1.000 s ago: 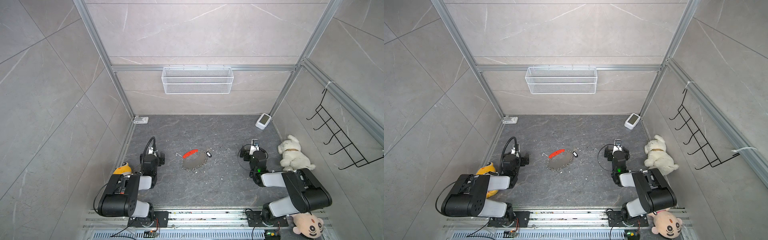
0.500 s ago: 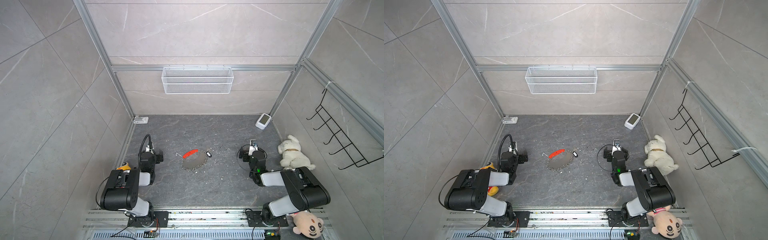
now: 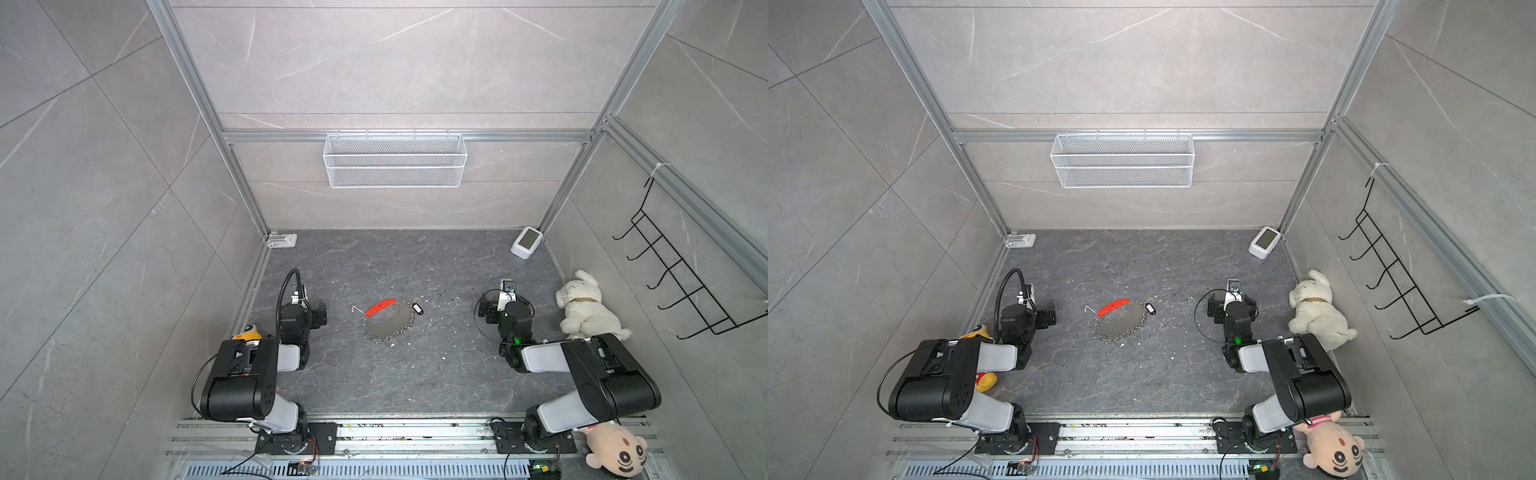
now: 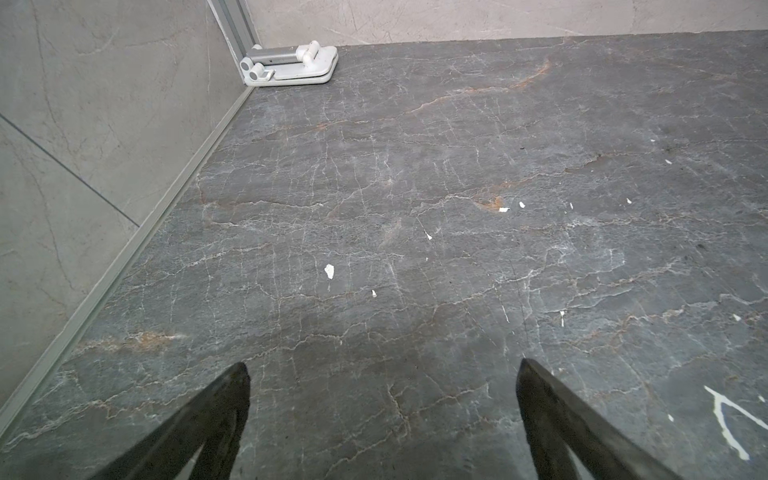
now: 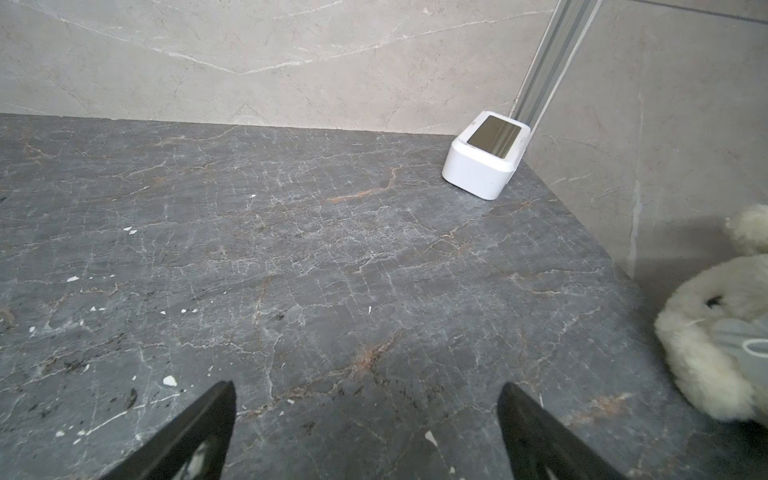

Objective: Put the keys on the keyring

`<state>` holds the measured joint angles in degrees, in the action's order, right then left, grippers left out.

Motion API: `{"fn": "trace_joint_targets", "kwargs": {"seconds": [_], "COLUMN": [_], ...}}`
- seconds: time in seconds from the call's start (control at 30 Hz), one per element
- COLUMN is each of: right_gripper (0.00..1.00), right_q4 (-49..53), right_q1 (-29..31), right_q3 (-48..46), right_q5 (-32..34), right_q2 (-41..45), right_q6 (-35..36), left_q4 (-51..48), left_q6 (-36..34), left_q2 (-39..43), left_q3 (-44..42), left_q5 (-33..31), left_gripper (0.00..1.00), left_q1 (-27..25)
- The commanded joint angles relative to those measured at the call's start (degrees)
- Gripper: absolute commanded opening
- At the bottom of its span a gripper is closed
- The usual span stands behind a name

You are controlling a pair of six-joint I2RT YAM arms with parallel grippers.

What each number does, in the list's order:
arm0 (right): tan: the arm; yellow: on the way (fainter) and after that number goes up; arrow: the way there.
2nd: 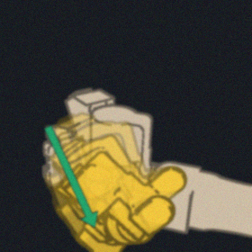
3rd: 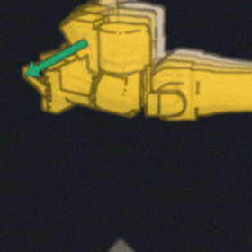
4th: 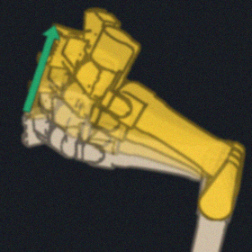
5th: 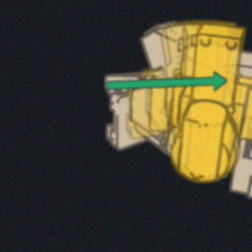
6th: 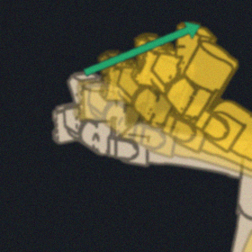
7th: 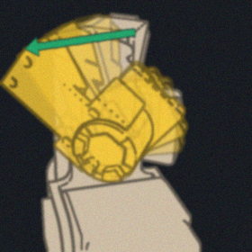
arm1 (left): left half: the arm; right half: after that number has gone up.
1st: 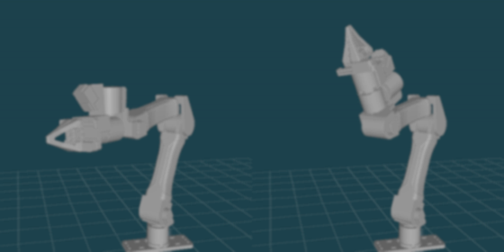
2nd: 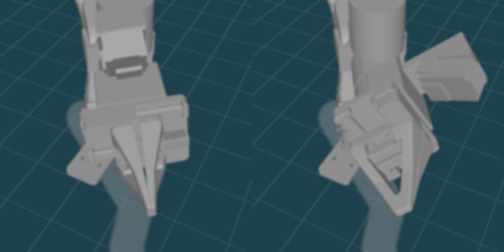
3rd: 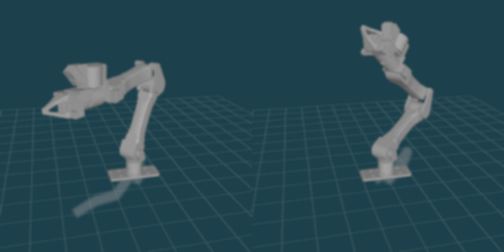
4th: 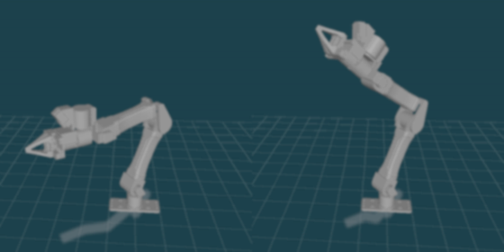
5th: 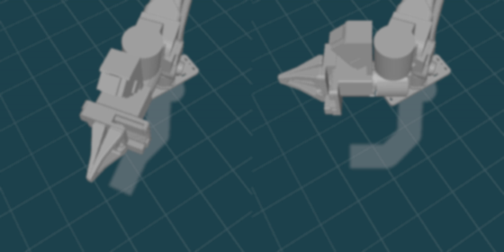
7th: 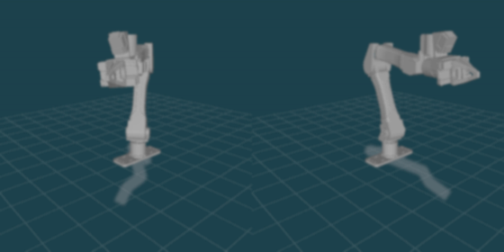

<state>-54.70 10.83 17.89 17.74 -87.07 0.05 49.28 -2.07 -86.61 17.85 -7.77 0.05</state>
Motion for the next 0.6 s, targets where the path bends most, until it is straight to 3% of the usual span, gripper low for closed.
{"fn": "trace_joint_targets", "kwargs": {"seconds": [0.0,0.57], "right_gripper": [0.99,0.99], "right_q4": [0.1,1.3], "right_q1": [-0.1,-0.6], "right_q3": [0.9,1.5], "right_q5": [-0.2,-1.3], "right_q2": [-0.3,-0.3], "right_q6": [0.2,-0.1], "left_q4": [1.6,1.4], "left_q6": [1.0,1.1], "left_q2": [0.6,0.6], "left_q3": [1.6,1.7], "left_q5": [1.0,1.3], "left_gripper": [1.0,1.0], "left_q1": [0.5,0.5]}}
